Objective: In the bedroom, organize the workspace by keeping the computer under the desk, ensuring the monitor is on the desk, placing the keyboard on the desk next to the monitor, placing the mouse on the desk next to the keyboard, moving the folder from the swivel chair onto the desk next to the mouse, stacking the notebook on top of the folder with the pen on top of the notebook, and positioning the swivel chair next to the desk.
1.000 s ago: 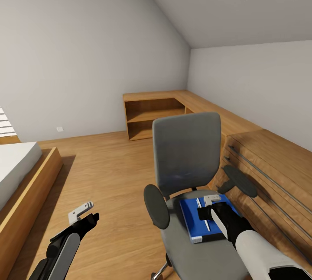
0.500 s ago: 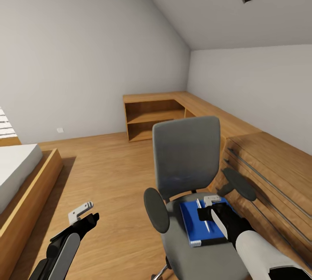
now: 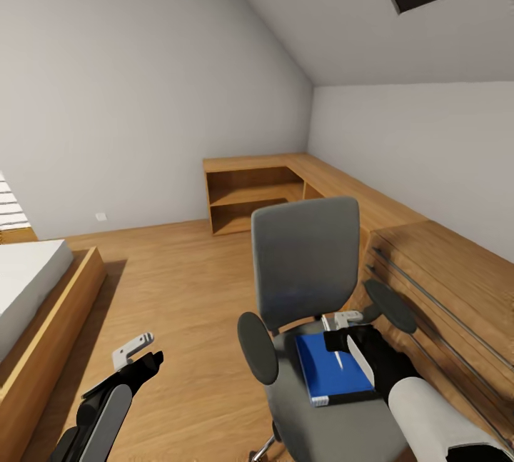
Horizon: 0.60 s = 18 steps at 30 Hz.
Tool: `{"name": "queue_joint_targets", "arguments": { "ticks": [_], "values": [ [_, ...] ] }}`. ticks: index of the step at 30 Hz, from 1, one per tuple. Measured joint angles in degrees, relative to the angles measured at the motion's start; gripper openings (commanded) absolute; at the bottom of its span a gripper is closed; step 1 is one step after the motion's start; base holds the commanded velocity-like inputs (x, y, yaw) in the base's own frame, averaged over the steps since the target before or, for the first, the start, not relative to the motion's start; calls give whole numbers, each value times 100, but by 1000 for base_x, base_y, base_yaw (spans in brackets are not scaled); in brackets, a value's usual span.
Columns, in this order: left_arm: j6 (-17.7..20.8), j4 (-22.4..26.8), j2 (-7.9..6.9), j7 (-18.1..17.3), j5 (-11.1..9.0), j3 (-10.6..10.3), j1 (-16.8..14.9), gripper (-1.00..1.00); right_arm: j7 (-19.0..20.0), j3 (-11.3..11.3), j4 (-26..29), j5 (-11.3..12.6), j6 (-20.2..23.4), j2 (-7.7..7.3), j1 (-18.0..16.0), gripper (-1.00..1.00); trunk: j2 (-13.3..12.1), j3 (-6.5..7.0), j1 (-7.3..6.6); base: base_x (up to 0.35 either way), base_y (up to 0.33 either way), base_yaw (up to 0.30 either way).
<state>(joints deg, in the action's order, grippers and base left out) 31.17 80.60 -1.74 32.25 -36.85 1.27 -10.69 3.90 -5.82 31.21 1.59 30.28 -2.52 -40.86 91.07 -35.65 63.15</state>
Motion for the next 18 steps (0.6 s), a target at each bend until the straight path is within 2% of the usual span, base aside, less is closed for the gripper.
{"name": "queue_joint_targets", "arguments": {
  "ticks": [8, 12, 15, 18],
  "values": [
    [0, 0, 0, 0, -1, -1, 0, 100, -5, 2, 995, 8, 419, -63, 379, -100, -321, 143, -175, -289, 0, 0],
    [0, 0, 0, 4, 3, -1, 0, 100, -20, 21, 1660, 15, 704, -84, 661, -100, -481, 215, -265, -129, 0, 0],
    [0, -5, 0, 5, 7, -1, 0, 100, -33, 156, 2346, 14, 1011, -91, 944, -100, -601, 269, -331, -37, 0, 0],
    [0, -7, 0, 5, 8, -1, 0, 100, -36, 313, 2734, 14, 1175, -90, 1108, -100, -722, 323, -397, -17, 0, 0]
  ]
}}
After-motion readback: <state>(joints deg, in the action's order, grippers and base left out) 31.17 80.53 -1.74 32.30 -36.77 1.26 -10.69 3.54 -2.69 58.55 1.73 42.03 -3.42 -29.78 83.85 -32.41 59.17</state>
